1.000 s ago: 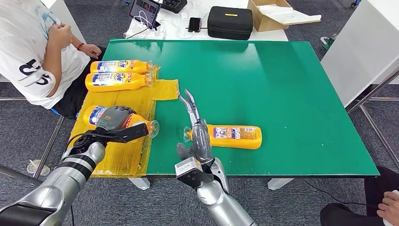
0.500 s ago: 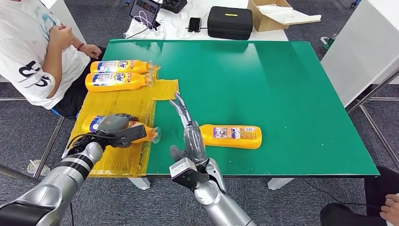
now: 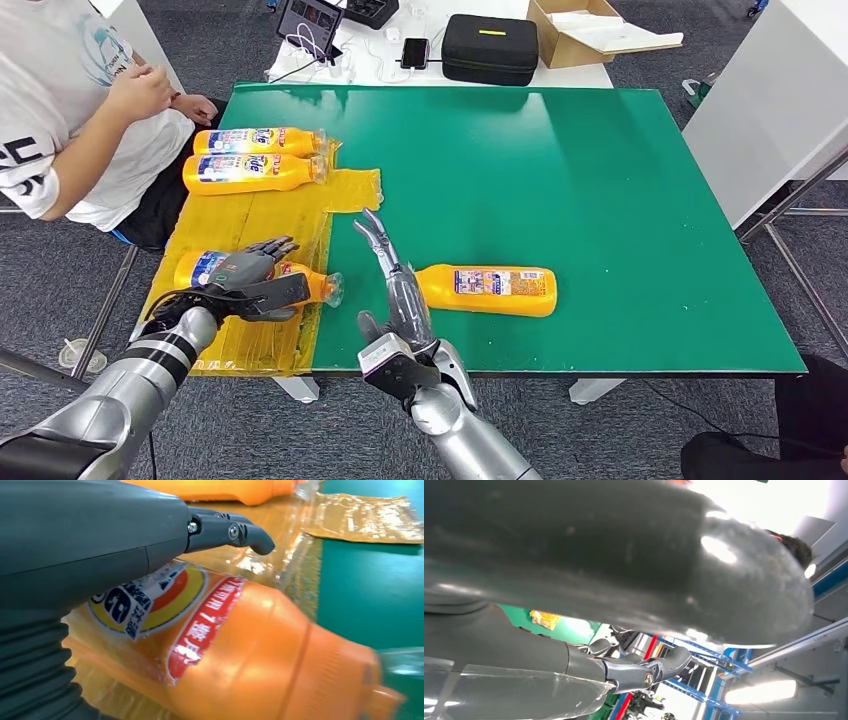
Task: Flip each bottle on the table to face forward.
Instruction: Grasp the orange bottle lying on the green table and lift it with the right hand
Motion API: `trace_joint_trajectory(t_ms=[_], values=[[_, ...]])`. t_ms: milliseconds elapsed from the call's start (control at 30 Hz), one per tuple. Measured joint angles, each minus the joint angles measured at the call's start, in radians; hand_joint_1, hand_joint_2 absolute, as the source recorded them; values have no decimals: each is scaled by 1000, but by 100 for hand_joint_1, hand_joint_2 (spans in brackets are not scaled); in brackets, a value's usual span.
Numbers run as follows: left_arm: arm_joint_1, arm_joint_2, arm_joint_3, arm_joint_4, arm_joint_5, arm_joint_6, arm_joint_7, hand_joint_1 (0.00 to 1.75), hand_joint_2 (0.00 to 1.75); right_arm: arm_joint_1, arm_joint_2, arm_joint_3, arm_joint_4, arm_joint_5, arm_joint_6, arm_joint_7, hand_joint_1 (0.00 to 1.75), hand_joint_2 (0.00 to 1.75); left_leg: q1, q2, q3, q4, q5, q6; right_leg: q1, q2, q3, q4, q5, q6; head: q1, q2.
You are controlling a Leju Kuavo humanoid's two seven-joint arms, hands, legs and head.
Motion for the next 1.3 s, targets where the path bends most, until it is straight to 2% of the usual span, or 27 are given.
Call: trace_joint_trajectory(t_ms=[133,233,333,367,467,567,667,800,967,1100,1300], values=[[-4,2,10,0,72,-77,-41,0,0,-2,0,-2,11,-2,2,-1,0,0,0,0,2,0,0,0,0,0,2,0,0,0,0,0],[-3,9,36,-7,172,-192,-94,0,0,-7,0,-7,19,-4,2,0,0,0,0,-1,3,0,0,0,0,-1,4,0,0,0,0,0],[26,17,68,-51,308,-300,-125,0,0,-16,-1,-12,28,8,-4,15,0,131,0,-1,4,0,0,0,0,-1,4,0,0,0,0,0],[47,20,79,-81,373,-316,-128,0,44,-21,-3,-15,33,23,-10,33,0,175,0,0,4,0,0,0,0,-1,4,0,0,0,0,0],[129,19,123,-193,643,-291,-130,0,175,-49,-18,-26,58,110,-27,148,0,175,0,1,4,0,0,0,0,0,3,0,0,0,0,0],[189,-5,211,-295,830,-151,-130,0,175,-82,-47,-47,97,220,-25,301,0,175,0,1,3,0,0,0,0,0,2,0,0,0,0,0],[229,-37,322,-382,871,6,-130,0,175,-111,-84,-77,133,316,14,426,0,175,0,0,3,0,0,0,0,0,2,0,0,0,0,0],[275,-72,448,-490,871,111,-130,0,175,-142,-137,-117,173,403,77,525,0,175,0,0,3,0,0,0,0,0,2,0,0,0,0,0],[331,-95,535,-579,838,172,-130,0,175,-166,-200,-148,204,462,135,596,0,175,0,0,2,0,0,0,0,0,2,0,0,0,0,0],[358,-104,562,-607,836,175,-130,0,175,-172,-233,-162,217,470,144,602,0,175,0,0,2,0,0,0,0,0,2,0,0,0,0,0],[368,-112,580,-625,833,177,-130,0,175,-176,-254,-164,228,470,149,604,0,175,0,0,2,0,0,0,0,0,2,0,0,0,0,0]])
